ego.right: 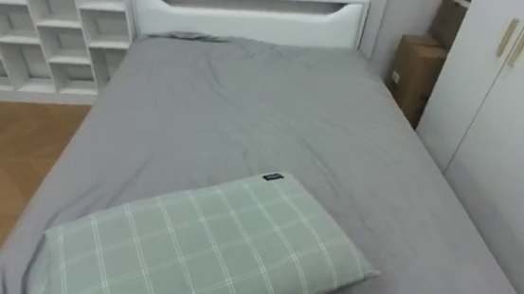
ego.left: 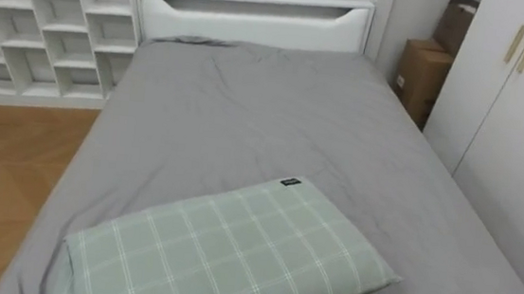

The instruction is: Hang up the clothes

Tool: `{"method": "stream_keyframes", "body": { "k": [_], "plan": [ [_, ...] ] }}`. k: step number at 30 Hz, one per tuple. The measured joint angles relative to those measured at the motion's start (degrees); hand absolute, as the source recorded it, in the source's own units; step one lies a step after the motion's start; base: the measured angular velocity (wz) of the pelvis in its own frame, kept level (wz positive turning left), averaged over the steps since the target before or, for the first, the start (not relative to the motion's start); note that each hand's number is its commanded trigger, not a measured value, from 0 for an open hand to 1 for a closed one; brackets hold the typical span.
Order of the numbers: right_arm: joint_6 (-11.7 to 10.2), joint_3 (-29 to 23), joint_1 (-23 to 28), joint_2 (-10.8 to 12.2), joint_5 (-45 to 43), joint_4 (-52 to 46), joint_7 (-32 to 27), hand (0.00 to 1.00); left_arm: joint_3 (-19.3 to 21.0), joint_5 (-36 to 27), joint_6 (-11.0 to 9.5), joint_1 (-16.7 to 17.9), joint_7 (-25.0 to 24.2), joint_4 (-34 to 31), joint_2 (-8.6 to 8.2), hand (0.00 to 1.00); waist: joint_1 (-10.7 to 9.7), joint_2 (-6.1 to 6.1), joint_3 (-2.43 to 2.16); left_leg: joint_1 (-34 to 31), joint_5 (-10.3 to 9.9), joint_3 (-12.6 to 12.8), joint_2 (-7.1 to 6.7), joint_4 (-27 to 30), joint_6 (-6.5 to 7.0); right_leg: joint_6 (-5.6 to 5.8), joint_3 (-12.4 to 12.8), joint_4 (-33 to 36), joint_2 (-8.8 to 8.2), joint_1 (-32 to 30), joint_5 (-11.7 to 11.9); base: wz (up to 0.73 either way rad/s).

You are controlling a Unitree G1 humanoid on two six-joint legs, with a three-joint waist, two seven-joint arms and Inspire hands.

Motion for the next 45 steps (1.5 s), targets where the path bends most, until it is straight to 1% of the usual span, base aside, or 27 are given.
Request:
{"method": "stream_keyframes", "body": {
  "k": [3, 5, 7, 8, 11, 14, 18, 20, 24, 27, 31, 33, 35, 38, 40, 45],
  "plan": [
    [-0.04, 1.33, -0.08, 0.01, 0.00, 0.03, 1.31, 0.00, -0.05, 1.86, 0.12, -0.74, -0.01, -0.14, -0.14, 0.00, -0.03, -0.50, 0.08, 0.20, 0.15, -0.41, -0.01, 0.23, -0.17, -0.14, -0.52, 0.10, 0.03, 0.50, -0.43, 0.11],
    [-0.11, 1.96, -0.11, 0.19, 0.08, 0.04, 2.17, 0.00, -0.03, 3.38, 0.24, -1.88, -0.01, -0.65, 0.01, 0.00, -0.03, -1.02, 0.20, 0.14, 0.09, -1.13, -0.08, 0.78, -0.26, -0.19, -1.09, 0.02, 0.13, 1.00, -0.51, 0.12],
    [-0.40, 1.93, -0.21, 0.26, 0.06, 0.07, 2.57, 0.00, 0.02, 5.29, 0.10, -2.97, -0.05, -0.99, -0.07, 0.00, -0.03, -1.14, 0.27, -0.10, 0.05, -1.49, -0.13, 1.02, -0.29, -0.20, -1.50, 0.01, 0.19, 1.01, -0.51, 0.08],
    [-0.69, 1.95, -0.19, 0.29, 0.06, 0.08, 2.70, 0.00, 0.03, 6.52, -0.20, -3.41, -0.06, -1.89, -0.08, 0.00, -0.08, -1.13, 0.28, -0.42, 0.00, -1.76, -0.19, 1.21, -0.31, -0.19, -1.66, -0.02, 0.25, 0.90, -0.52, 0.08],
    [-0.99, 1.95, -0.13, 0.30, 0.06, 0.07, 3.20, 0.00, 0.06, 7.30, -1.47, -4.49, -0.01, -2.83, -0.06, 0.00, -0.01, -1.09, 0.30, -0.55, -0.01, -1.89, -0.25, 1.22, -0.34, -0.22, -1.93, -0.09, 0.25, 0.82, -0.69, 0.04],
    [-1.81, 1.93, -0.03, 0.30, 0.05, 0.07, 3.64, 0.00, 0.06, 7.57, -1.81, -4.98, -0.01, -2.83, -0.06, 0.00, -0.15, -0.89, 0.20, -0.54, -0.06, -1.86, -0.25, 1.18, -0.41, -0.29, -1.99, -0.08, 0.25, 0.80, -0.78, 0.00],
    [-2.00, 1.86, 0.01, 0.29, -0.06, 0.08, 4.11, 0.00, 0.20, 7.70, -1.94, -4.93, 0.02, -2.78, -0.06, 0.00, -0.13, -0.73, 0.06, -0.46, -0.08, -1.85, -0.26, 1.05, -0.46, -0.36, -1.83, 0.03, 0.31, 0.93, -0.83, 0.00],
    [-2.04, 1.88, -0.03, 0.29, -0.06, 0.08, 4.45, 0.00, 0.19, 7.65, -2.41, -4.80, 0.03, -2.75, -0.06, 0.00, -0.01, -0.66, 0.02, -0.30, -0.13, -1.85, -0.23, 1.06, -0.56, -0.39, -1.78, 0.02, 0.37, 1.17, -0.81, 0.00],
    [-1.99, 1.94, -0.09, 0.28, 0.02, 0.34, 4.95, 0.00, 0.07, 7.77, -2.91, -3.99, 0.13, -2.40, -0.06, 0.00, 0.17, -0.55, 0.11, 0.39, -0.55, -1.85, -0.16, 1.15, -0.74, -0.48, -1.56, -0.09, 0.45, 1.89, -0.91, -0.02],
    [-1.93, 2.12, 0.14, 0.28, 0.98, 0.26, 4.96, 0.00, -0.51, 8.91, -2.55, -2.85, 0.10, -2.25, -0.14, 0.00, 0.37, -0.13, 0.10, 0.45, -0.66, -1.76, -0.10, 1.21, -0.76, -0.50, -1.49, -0.08, 0.47, 1.90, -0.98, -0.01],
    [-1.77, 2.45, 0.23, 0.28, 1.71, 0.30, 5.01, 0.00, -1.03, 8.98, -0.62, -1.97, -0.03, -2.25, -0.29, 0.00, 0.94, 0.12, 0.07, 0.47, -0.68, -1.77, -0.10, 1.19, -0.78, -0.51, -1.49, -0.06, 0.45, 1.89, -1.09, 0.00],
    [-1.74, 2.45, 0.23, 0.28, 1.79, 0.30, 5.09, 0.00, -1.04, 8.99, -0.26, -1.70, -0.21, -2.26, -0.30, 0.00, 1.09, 0.24, 0.05, 0.50, -0.69, -1.85, -0.11, 1.19, -0.80, -0.52, -1.57, -0.08, 0.46, 2.01, -1.12, 0.00],
    [-1.82, 2.43, 0.18, 0.27, 1.96, 0.29, 5.75, 0.00, -1.15, 8.94, 0.42, -1.71, -1.39, -2.26, -0.30, 0.00, 1.08, 0.34, 0.14, 0.61, -0.69, -1.85, -0.12, 1.17, -0.80, -0.52, -1.58, -0.10, 0.46, 2.10, -1.13, 0.00],
    [-1.92, 2.33, 0.20, 0.26, 1.95, 0.31, 6.28, 0.00, -1.50, 8.95, 0.44, -2.17, -2.50, -2.27, -0.30, 0.00, 0.96, 0.36, 0.35, 0.79, -0.70, -1.79, -0.12, 1.14, -0.82, -0.52, -1.57, -0.14, 0.46, 2.36, -1.18, 0.00],
    [-1.98, 2.33, 0.28, 0.27, 2.02, 0.31, 6.33, 0.00, -1.52, 8.95, 0.43, -2.61, -2.65, -2.27, -0.28, 0.00, 0.93, 0.41, 0.40, 1.17, -0.73, -1.81, -0.13, 1.08, -0.86, -0.53, -1.60, -0.64, 0.46, 2.75, -1.24, 0.00],
    [-2.59, 2.34, 0.34, 0.29, 1.97, 0.32, 6.38, 0.00, -1.51, 8.95, -0.14, -3.63, -2.67, -2.60, -0.28, 0.00, 0.86, 0.34, 0.35, 1.20, -0.73, -1.76, -0.12, 1.01, -0.88, -0.53, -1.74, -0.84, 0.50, 2.88, -1.24, 0.00]
  ]
}}
